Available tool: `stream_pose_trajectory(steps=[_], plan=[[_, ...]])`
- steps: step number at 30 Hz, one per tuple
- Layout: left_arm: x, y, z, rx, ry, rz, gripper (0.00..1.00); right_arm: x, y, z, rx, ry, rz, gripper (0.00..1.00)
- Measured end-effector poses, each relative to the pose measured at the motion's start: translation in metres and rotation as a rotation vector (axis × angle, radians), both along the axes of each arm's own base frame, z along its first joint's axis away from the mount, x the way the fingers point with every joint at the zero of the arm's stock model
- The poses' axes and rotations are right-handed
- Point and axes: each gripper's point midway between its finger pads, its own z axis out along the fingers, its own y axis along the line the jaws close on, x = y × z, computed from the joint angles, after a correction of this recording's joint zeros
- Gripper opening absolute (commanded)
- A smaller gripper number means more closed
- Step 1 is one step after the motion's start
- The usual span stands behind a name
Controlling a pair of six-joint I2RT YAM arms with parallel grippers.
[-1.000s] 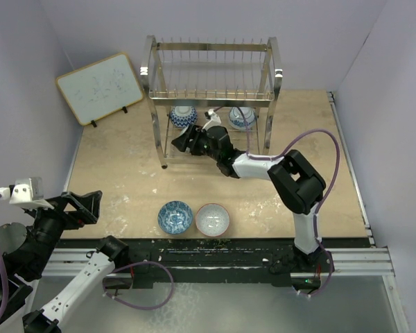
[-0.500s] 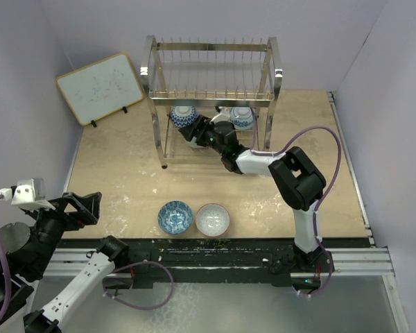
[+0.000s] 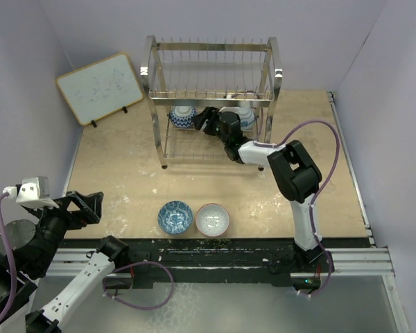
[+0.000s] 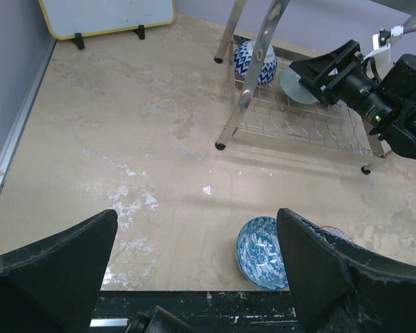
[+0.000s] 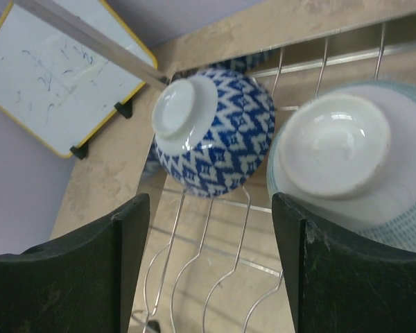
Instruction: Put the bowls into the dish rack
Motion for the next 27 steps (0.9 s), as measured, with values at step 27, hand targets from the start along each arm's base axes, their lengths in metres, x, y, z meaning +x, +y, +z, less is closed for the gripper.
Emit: stream_pose_trajectory(steps=[27], plan=[[0.006,-0.006,0.0,-0.014,-0.002,-0.011,0.99,-0.087,0.008,0.059,-0.033,-0.111,0.208,0.73]])
